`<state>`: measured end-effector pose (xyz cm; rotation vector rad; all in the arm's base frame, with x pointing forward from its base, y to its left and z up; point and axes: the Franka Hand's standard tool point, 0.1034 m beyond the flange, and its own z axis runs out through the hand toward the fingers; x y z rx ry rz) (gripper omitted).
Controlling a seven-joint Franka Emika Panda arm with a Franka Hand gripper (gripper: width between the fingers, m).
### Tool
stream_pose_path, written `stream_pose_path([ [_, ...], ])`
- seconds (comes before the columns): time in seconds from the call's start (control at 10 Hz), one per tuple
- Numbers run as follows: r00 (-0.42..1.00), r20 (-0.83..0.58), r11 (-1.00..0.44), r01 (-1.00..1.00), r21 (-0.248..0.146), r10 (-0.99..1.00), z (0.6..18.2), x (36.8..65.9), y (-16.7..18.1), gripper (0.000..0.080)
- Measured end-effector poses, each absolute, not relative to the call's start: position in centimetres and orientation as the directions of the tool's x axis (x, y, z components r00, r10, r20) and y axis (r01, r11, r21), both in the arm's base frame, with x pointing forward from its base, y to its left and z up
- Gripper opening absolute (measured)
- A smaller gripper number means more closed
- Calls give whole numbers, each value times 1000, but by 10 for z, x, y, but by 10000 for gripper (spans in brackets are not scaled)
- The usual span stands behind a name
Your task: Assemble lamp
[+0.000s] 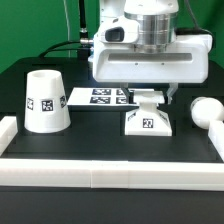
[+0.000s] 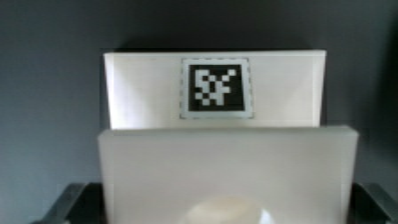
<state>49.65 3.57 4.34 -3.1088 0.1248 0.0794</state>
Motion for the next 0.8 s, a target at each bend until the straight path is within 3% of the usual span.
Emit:
stream_pose_path([
  [0.5,999,19,-998,-32,-52,-33,44,583,66,535],
  [0.8,998,58,-998,-14,-61,-17,44,615,85,535],
])
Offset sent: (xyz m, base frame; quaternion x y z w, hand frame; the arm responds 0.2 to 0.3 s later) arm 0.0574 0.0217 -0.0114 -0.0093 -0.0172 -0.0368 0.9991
